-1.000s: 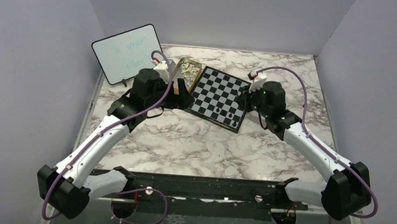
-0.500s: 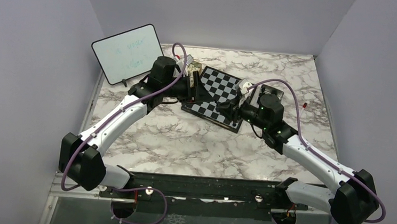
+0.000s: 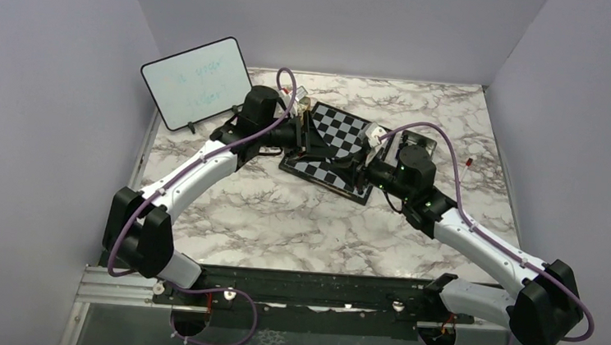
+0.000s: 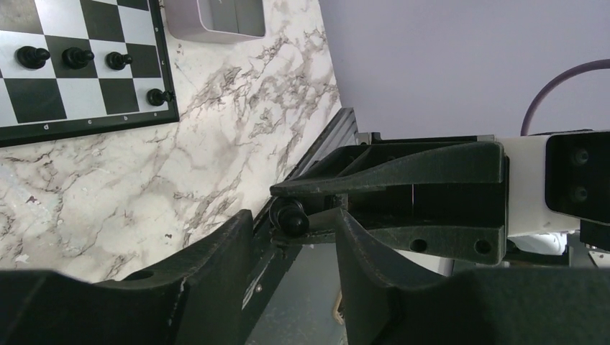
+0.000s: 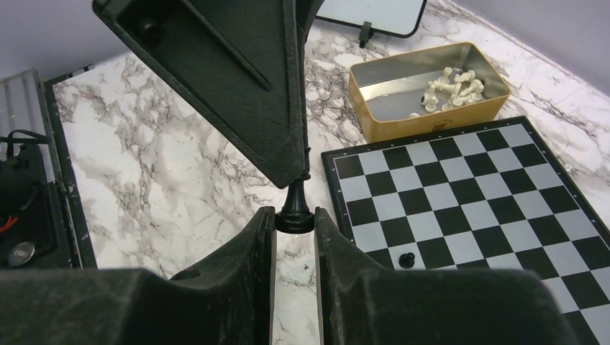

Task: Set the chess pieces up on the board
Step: Place the chess piece on the chessboard.

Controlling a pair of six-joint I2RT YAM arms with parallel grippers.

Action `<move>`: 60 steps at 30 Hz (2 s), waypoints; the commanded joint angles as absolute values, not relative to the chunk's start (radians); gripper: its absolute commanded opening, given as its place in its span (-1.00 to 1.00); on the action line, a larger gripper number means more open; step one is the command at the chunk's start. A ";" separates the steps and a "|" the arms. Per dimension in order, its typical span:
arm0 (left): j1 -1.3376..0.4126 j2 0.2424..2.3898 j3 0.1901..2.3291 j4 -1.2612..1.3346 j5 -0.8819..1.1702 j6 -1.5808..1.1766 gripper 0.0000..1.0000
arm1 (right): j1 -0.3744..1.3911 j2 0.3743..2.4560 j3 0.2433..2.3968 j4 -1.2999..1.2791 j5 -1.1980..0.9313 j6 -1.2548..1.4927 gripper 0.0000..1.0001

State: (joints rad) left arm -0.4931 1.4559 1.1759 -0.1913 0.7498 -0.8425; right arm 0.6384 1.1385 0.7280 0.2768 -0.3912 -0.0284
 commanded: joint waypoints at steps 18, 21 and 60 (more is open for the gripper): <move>-0.495 1.465 1.232 -0.297 0.645 -0.671 -0.67 | 0.648 1.115 0.747 0.158 -0.362 0.031 0.01; -0.497 1.454 1.240 -0.323 0.588 -0.630 -0.68 | 0.648 1.058 0.711 0.126 -0.312 0.085 0.32; -0.782 1.621 1.146 -0.163 -0.213 -0.443 -0.63 | 0.212 1.280 0.944 -0.509 0.175 0.458 1.00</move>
